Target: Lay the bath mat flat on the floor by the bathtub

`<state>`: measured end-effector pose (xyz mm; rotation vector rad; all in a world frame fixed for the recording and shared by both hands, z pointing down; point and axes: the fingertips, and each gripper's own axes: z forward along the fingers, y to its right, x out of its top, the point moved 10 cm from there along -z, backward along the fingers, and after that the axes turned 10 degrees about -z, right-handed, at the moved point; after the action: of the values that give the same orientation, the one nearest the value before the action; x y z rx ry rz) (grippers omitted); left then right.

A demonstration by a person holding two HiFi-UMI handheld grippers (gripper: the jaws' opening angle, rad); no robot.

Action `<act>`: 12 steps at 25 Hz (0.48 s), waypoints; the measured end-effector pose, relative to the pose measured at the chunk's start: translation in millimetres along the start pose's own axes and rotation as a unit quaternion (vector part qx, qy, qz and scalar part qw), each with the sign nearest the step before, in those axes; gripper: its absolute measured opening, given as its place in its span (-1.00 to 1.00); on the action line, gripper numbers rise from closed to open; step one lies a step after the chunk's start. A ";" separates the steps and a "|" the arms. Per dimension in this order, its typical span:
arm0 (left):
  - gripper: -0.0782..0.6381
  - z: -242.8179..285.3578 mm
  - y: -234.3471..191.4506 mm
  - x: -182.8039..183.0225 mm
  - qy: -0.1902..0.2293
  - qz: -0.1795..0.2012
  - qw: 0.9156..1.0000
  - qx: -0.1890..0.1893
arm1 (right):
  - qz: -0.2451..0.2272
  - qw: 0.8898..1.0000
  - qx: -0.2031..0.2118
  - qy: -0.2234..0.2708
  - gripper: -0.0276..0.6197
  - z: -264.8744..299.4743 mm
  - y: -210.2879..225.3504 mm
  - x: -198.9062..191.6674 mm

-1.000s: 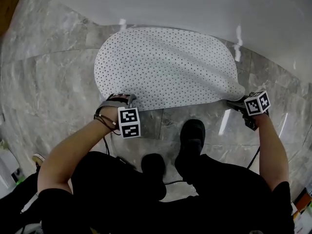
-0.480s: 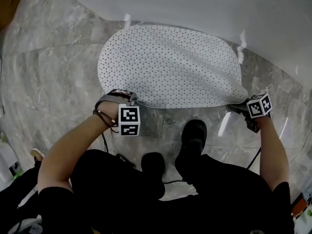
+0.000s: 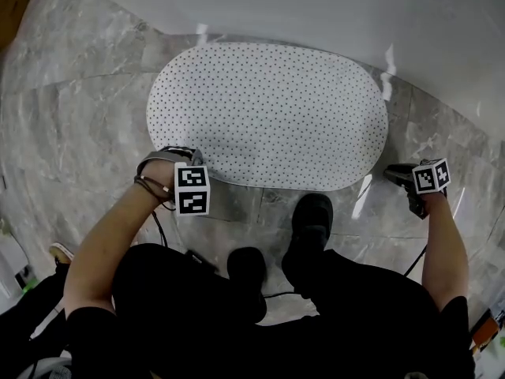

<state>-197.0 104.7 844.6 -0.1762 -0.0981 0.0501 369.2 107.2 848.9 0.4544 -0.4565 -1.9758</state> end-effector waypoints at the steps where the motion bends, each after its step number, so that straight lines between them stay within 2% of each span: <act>1: -0.40 1.5 1.4 -0.4 -0.001 -0.004 1.000 -0.014 | -0.017 0.999 -0.033 0.016 -0.54 -0.1 0.1 8.6; 2: -0.23 2.9 3.1 -1.4 0.001 -0.013 0.999 -0.029 | -0.038 0.997 -0.062 0.033 -0.54 1.0 -2.2 19.2; 3: -0.14 3.2 4.1 -2.6 0.010 -0.029 0.999 -0.044 | -0.063 0.993 -0.087 0.047 -0.56 3.2 -6.6 31.1; 4: -0.14 1.7 3.5 -3.7 0.027 -0.051 0.997 -0.060 | -0.089 0.989 -0.107 0.057 -0.59 6.2 -12.5 43.6; 5: -0.14 -1.5 0.4 -4.7 0.051 -0.081 0.993 -0.077 | -0.117 0.984 -0.123 0.062 -0.61 9.9 -19.2 55.9; 7: -0.14 -10.2 -13.9 -6.9 0.105 -0.152 0.978 -0.095 | -0.170 0.972 -0.151 0.062 -0.65 19.7 -32.8 78.0; 10: -0.14 -15.5 -43.3 -13.9 0.160 -0.250 0.952 -0.070 | -0.235 0.954 -0.185 0.026 -0.67 38.3 -51.4 96.8; 12: -0.15 -10.5 -56.7 -18.0 0.160 -0.291 0.942 -0.048 | -0.268 0.943 -0.199 -0.007 -0.67 43.6 -60.4 101.0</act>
<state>-211.6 46.0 842.8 -0.2447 0.1764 -0.5756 259.6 46.3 844.2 0.3246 0.0849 -2.5217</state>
